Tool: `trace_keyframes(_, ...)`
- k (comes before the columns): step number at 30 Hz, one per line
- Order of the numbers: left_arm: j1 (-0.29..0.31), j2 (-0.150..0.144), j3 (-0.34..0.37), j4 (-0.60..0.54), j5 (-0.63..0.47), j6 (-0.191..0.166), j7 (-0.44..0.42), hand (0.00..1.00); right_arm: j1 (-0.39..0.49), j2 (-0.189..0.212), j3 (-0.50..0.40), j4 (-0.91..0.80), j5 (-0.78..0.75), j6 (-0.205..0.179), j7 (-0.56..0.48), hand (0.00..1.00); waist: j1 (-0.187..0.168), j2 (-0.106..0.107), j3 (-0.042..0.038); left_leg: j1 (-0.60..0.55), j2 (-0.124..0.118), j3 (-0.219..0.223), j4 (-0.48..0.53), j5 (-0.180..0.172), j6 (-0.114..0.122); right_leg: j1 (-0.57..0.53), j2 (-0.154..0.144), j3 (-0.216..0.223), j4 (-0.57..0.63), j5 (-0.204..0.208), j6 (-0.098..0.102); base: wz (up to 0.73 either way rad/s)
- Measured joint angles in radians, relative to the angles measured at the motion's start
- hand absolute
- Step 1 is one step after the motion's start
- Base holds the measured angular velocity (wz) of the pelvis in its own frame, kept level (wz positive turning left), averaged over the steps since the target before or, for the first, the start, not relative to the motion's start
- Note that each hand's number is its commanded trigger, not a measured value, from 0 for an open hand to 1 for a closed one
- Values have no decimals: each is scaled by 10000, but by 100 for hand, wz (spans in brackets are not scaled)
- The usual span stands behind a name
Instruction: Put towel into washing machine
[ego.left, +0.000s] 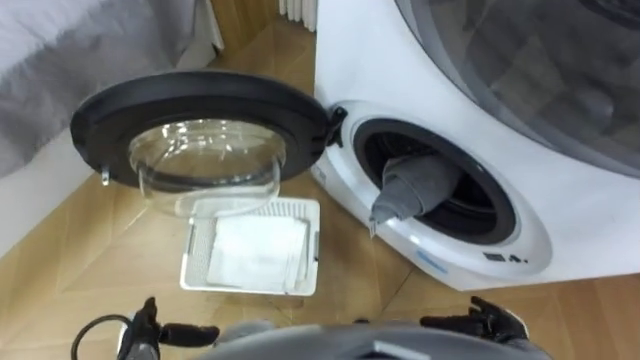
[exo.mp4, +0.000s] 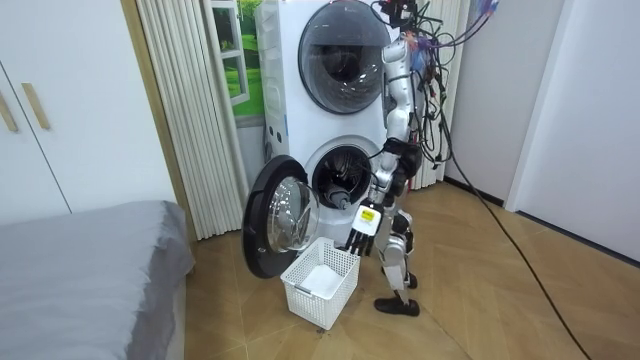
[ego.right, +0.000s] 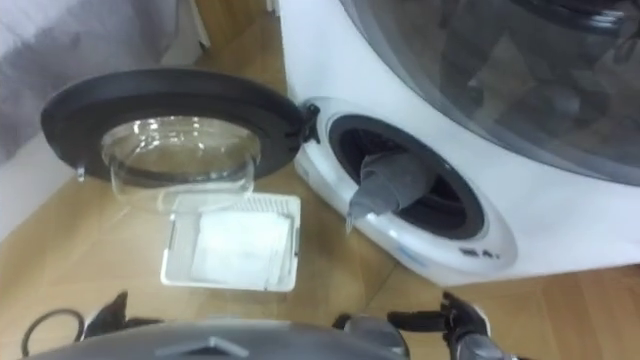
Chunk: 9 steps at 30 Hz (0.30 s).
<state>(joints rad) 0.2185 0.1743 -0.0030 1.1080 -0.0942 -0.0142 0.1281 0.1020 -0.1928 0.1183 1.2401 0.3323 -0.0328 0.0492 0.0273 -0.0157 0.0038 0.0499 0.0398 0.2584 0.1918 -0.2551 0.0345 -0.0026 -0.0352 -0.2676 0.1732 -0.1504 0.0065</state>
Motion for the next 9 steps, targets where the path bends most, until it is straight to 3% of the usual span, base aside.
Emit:
trace_keyframes(7,26,-133,73,107,120,417,-19,0,76,46,-110,78,-12,128,313,0,26,-34,20,276,1,-23,-62,2,-12,296,69,99,-65,-6,12,0)
trace_keyframes(9,17,-172,428,118,375,607,-19,0,110,54,-200,115,-33,244,414,0,19,-15,59,518,3,-23,-101,0,-13,586,92,183,-146,-10,18,-2)
